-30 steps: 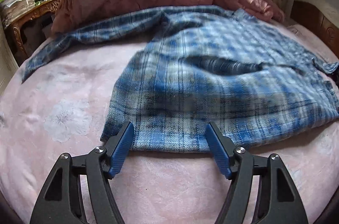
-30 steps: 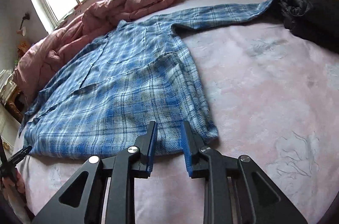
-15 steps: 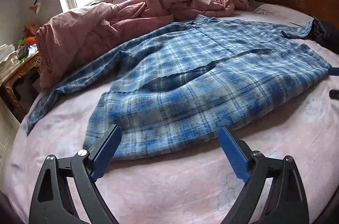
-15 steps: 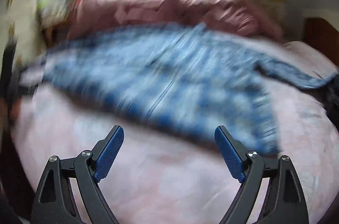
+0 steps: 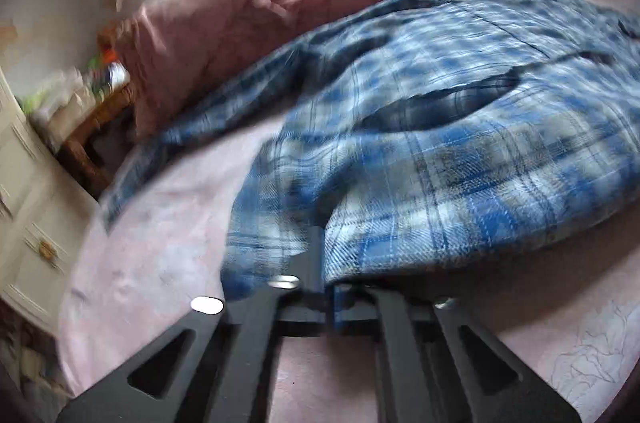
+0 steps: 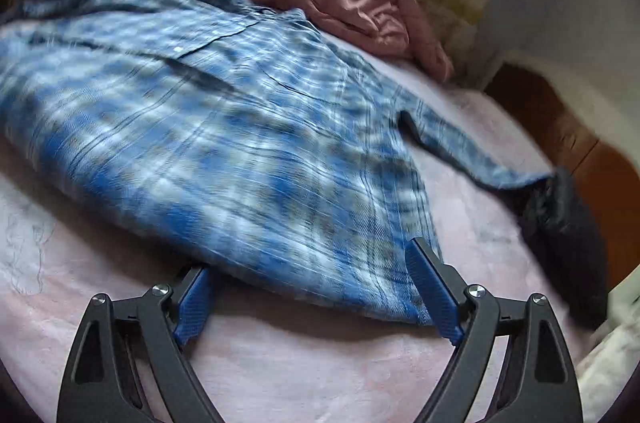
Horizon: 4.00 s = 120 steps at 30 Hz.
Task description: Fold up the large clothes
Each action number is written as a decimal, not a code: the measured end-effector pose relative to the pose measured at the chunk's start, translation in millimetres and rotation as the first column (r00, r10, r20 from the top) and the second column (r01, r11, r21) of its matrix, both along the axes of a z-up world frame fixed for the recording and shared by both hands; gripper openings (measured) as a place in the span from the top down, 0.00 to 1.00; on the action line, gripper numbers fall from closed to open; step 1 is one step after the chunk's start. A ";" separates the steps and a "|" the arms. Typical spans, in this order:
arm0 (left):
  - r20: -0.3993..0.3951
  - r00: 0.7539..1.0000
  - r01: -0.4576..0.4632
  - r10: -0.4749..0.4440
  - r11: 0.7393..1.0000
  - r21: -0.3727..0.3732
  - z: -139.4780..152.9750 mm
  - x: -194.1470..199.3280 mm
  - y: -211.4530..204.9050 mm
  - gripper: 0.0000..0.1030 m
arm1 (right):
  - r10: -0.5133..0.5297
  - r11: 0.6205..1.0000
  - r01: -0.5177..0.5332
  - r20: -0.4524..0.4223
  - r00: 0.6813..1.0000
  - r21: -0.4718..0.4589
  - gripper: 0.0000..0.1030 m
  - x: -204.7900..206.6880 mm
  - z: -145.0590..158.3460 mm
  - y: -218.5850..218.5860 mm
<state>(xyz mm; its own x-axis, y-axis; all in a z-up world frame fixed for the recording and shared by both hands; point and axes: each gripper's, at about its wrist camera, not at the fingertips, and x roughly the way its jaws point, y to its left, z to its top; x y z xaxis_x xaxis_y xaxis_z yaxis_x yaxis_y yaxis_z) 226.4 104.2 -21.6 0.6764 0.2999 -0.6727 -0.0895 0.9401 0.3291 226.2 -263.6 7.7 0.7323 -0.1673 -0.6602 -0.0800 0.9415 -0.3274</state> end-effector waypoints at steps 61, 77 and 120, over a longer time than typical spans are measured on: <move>0.170 0.979 0.178 -0.109 0.864 -0.472 78.4 73.1 64.9 0.13 | -0.137 0.881 0.047 0.160 0.978 0.470 0.17 101.3 62.5 -81.5; -0.001 1.000 0.018 -0.022 0.872 -0.489 22.7 73.0 94.1 0.06 | -0.184 0.863 0.216 -0.114 0.976 0.457 0.16 89.5 17.2 -122.1; 0.010 1.000 -0.004 0.018 0.657 -0.754 7.4 31.0 24.0 0.08 | -0.181 0.693 0.200 -0.102 0.978 0.693 0.30 48.2 -10.7 -68.7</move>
